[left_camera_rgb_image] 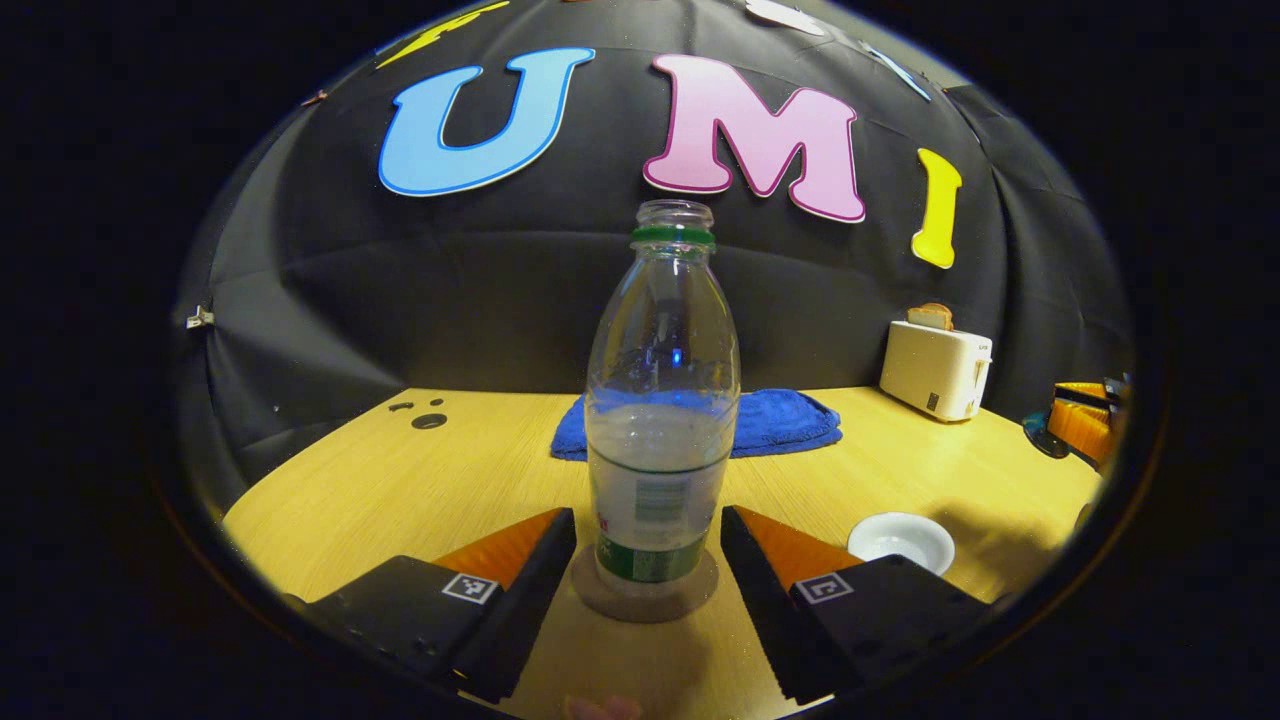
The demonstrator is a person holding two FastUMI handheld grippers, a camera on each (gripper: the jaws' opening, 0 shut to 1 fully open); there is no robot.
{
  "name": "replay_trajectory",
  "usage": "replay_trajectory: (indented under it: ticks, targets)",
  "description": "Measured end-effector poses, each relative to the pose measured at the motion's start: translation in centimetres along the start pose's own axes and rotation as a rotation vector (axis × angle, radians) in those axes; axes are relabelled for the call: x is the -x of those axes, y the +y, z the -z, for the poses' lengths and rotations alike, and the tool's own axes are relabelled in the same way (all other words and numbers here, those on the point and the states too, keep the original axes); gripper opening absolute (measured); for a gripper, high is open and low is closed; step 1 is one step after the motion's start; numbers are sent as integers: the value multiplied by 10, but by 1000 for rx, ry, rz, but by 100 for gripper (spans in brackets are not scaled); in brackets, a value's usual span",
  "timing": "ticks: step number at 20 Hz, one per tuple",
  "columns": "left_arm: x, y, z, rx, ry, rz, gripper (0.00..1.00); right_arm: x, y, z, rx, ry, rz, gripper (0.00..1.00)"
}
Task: Open the teacup lid with one hand, grasp the water bottle and pour water into the teacup with the other hand; after pouring, place the water bottle on the coaster and then close the teacup lid.
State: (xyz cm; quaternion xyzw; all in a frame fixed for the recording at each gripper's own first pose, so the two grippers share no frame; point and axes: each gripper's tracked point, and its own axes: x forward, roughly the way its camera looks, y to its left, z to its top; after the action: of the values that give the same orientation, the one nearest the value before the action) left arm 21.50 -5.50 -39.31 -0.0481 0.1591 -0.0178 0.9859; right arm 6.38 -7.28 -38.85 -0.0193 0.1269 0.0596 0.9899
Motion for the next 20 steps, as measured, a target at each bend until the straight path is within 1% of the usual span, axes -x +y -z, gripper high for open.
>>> replay_trajectory:
  ticks: [4, 10, 11, 12, 13, 14, 15, 16, 18, 19, 20]
  targets:
    - [25, 8, 5, -4, 8, 6, 92, -6, 24, -5, -30, -12, -36, 36]
    - [72, 20, 1, -59, -8, -13, 92, -28, 75, -8, -115, -15, -111, 36]
    - [79, 24, 0, -52, -9, -27, 87, -32, 85, -5, -126, -10, -128, 36]
    - [85, 27, 1, -37, -8, -39, 92, -35, 93, -4, -137, -7, -140, 31]
    - [93, 32, -1, -21, -5, -51, 92, -39, 101, -3, -148, -3, -152, 31]
    - [100, 38, -1, -11, -3, -65, 92, -43, 109, -1, -156, 0, -163, 27]
    - [108, 44, -1, -4, -1, -84, 92, -48, 117, 3, -165, 8, -174, 36]
    - [115, 48, -1, 4, -3, -96, 92, -51, 123, 5, -178, 16, -187, 31]
    - [123, 57, -1, 23, -6, -109, 92, -59, 133, 13, -216, 37, -204, 32]
    - [125, 59, -1, 29, -6, -111, 92, -61, 134, 16, -227, 50, -204, 36]
    - [127, 62, -2, 33, -8, -115, 92, -63, 135, 19, -244, 66, -202, 36]
